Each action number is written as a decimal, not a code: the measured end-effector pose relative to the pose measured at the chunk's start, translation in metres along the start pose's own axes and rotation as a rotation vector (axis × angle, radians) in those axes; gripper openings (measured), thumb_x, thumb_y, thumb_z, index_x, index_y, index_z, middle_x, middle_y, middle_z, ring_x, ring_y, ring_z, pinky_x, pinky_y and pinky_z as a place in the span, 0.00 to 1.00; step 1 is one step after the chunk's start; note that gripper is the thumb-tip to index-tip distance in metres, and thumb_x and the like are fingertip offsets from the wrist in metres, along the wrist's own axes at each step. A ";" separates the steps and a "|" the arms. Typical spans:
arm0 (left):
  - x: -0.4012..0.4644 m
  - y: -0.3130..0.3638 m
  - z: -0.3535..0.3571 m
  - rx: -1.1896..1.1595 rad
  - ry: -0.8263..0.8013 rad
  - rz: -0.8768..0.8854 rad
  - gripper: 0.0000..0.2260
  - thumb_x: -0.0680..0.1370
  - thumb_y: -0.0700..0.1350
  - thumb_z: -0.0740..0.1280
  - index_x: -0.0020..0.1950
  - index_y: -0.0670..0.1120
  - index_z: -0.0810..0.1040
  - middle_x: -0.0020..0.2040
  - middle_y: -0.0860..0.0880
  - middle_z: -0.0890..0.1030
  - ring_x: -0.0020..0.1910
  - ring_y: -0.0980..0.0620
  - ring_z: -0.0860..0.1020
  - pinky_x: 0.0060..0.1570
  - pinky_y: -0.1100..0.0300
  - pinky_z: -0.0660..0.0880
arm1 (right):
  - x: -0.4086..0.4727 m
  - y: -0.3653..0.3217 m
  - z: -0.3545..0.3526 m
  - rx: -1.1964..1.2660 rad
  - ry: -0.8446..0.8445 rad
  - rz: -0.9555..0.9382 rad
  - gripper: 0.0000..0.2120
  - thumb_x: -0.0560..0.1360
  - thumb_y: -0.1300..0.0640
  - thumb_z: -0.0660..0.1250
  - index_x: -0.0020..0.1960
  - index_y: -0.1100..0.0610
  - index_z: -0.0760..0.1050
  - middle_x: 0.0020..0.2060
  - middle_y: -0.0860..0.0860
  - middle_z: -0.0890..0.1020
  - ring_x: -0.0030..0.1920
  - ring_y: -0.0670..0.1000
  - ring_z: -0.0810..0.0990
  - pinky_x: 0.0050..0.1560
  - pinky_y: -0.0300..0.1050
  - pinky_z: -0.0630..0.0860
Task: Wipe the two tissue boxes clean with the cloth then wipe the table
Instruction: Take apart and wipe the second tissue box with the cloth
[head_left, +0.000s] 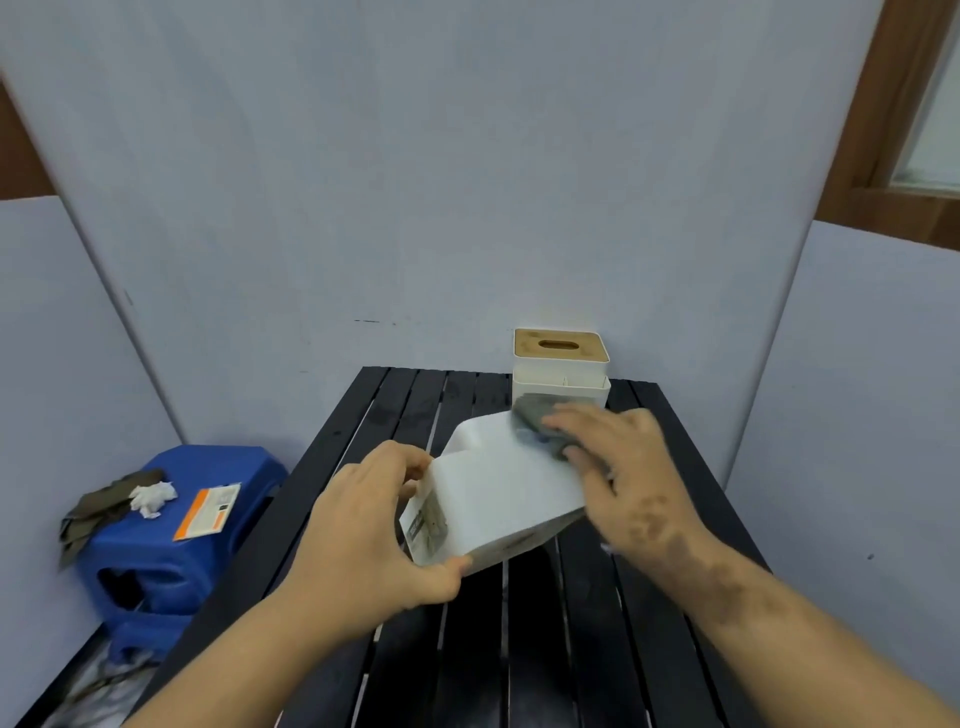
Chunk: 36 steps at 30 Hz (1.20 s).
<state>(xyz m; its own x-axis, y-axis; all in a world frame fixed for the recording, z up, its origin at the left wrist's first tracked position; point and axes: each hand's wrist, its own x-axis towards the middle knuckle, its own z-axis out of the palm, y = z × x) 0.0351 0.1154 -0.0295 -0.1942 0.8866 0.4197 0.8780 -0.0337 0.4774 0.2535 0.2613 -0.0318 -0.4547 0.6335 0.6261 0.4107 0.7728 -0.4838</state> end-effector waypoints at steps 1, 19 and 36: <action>0.000 -0.002 -0.001 -0.011 -0.017 -0.006 0.33 0.56 0.65 0.76 0.59 0.60 0.71 0.53 0.67 0.76 0.53 0.65 0.77 0.48 0.67 0.73 | 0.002 0.008 -0.002 0.025 0.011 0.100 0.19 0.79 0.63 0.66 0.63 0.43 0.78 0.60 0.39 0.78 0.53 0.43 0.69 0.63 0.47 0.73; 0.016 -0.011 -0.011 -0.177 -0.217 -0.178 0.37 0.67 0.64 0.75 0.71 0.63 0.62 0.68 0.67 0.70 0.68 0.65 0.70 0.72 0.49 0.70 | -0.012 0.016 -0.023 0.312 -0.053 0.395 0.20 0.78 0.64 0.68 0.61 0.41 0.79 0.58 0.44 0.81 0.62 0.48 0.77 0.68 0.48 0.74; 0.122 0.098 0.023 0.600 -0.638 0.122 0.42 0.69 0.70 0.70 0.76 0.52 0.62 0.70 0.50 0.73 0.68 0.46 0.72 0.71 0.39 0.60 | -0.017 0.033 -0.051 0.164 -0.220 0.486 0.11 0.78 0.62 0.67 0.54 0.48 0.81 0.48 0.43 0.81 0.48 0.42 0.78 0.43 0.27 0.69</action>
<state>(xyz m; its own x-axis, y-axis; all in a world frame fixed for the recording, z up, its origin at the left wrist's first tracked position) 0.1074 0.2308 0.0501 0.0398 0.9872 -0.1547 0.9930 -0.0563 -0.1036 0.3152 0.2741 -0.0277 -0.4054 0.8975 0.1735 0.4936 0.3747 -0.7848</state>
